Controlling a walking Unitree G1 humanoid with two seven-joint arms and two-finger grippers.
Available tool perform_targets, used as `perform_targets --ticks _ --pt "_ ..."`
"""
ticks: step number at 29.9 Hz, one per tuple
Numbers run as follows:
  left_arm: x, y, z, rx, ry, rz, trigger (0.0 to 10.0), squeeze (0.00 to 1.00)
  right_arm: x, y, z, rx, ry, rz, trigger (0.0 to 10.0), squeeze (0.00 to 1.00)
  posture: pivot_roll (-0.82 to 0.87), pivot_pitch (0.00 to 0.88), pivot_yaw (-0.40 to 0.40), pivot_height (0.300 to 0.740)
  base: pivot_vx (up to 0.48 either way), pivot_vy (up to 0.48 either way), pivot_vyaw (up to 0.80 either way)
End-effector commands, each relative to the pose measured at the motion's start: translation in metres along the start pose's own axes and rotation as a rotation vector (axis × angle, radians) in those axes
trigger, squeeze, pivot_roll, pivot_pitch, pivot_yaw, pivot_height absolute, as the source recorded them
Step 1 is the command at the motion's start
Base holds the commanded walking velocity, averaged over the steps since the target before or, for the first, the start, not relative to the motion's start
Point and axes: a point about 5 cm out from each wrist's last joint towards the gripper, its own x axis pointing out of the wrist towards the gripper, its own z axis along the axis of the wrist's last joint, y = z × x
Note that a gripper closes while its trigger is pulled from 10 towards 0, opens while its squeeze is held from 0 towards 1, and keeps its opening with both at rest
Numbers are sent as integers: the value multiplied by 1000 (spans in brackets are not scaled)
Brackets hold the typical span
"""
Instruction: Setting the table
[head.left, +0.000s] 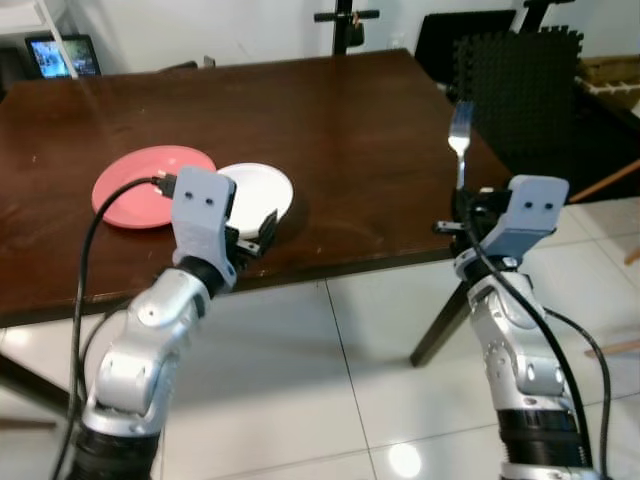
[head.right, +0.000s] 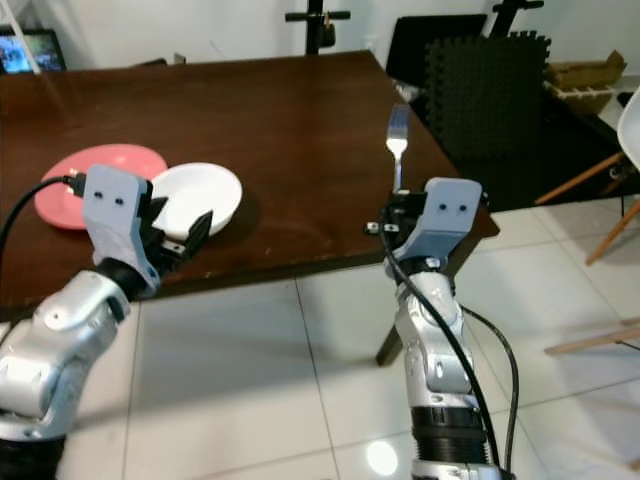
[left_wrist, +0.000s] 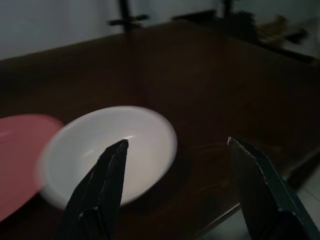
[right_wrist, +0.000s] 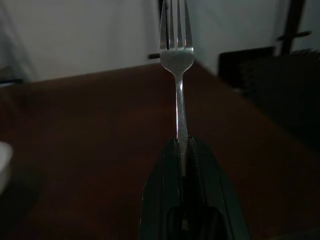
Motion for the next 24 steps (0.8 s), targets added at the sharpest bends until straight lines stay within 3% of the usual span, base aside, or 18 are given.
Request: perform_targets --ticks 1,4,14,24 --pt "-5 4 -2 9 3 18 10000 0 -1 6 0 14 -1 23 10000 0 71 200 62 740 465 0 800" --pt "-5 4 -3 8 3 19 10000 0 -1 5 -1 10 3 9 10000 0 72 197 61 740 465 0 779" --pt "-5 5 -4 9 -1 25 10000 0 0 2 -2 5 20 22 10000 0 66 194 55 740 459 0 0" --pt "-10 2 -9 -41 42 -10 10000 0 0 -2 -7 -26 57 3 10000 0 71 188 52 740 55 0 0"
